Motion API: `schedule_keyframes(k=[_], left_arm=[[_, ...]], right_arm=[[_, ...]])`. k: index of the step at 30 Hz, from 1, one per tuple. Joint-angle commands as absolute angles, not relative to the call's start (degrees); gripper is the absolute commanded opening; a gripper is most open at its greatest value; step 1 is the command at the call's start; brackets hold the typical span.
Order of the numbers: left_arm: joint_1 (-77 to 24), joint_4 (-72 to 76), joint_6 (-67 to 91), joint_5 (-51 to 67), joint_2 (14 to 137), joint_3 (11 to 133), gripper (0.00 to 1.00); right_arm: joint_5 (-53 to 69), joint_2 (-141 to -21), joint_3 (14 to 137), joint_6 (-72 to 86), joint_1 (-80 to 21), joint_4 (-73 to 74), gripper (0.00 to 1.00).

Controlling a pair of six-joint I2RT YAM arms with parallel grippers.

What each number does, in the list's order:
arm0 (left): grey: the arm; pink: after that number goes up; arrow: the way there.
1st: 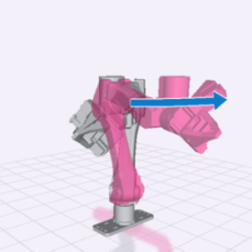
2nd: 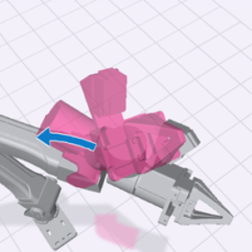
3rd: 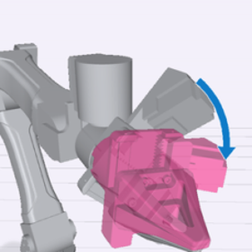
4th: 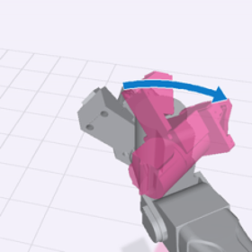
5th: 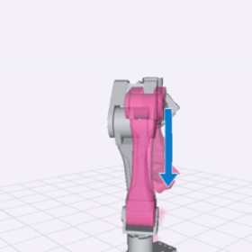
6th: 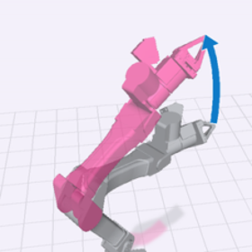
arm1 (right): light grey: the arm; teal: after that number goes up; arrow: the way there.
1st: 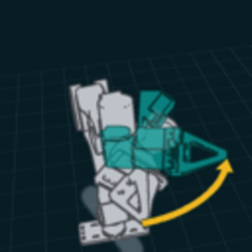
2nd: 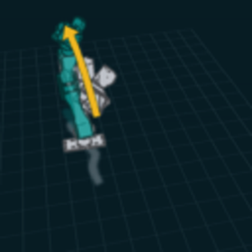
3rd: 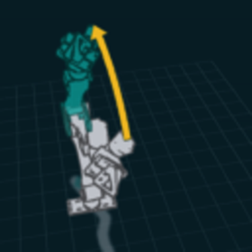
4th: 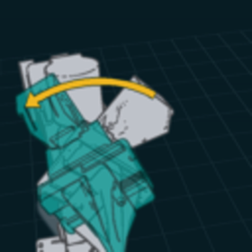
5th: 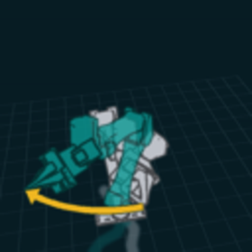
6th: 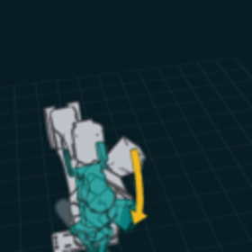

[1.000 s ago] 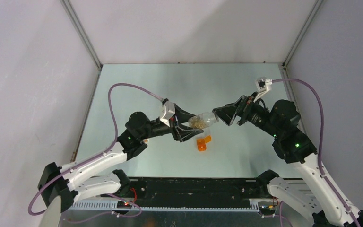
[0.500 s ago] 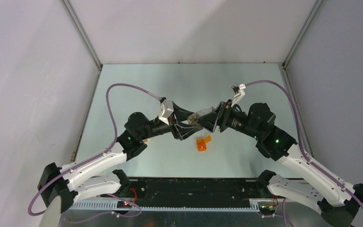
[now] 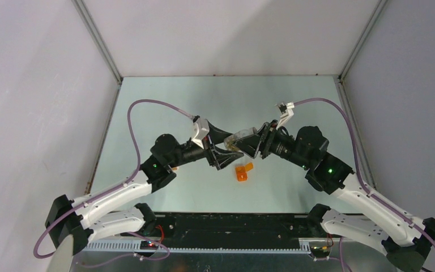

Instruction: Sort the pills into containers

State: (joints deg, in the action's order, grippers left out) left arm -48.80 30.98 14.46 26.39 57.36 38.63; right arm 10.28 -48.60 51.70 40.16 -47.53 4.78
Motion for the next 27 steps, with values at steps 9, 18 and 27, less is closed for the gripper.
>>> schedule_keyframes(k=[9,18,27], left_arm=[[-49.0,15.8,5.0,25.7,57.1,43.2,0.83],[-49.0,12.8,1.3,28.7,58.7,44.5,0.8],[-49.0,17.7,5.1,28.9,60.6,44.5,0.69]], right_arm=[[9.0,-49.7,56.3,30.4,-47.9,12.7,0.43],[11.1,-51.7,58.4,30.5,-47.9,16.4,0.44],[12.1,-52.8,58.4,30.6,-47.8,16.6,0.45]])
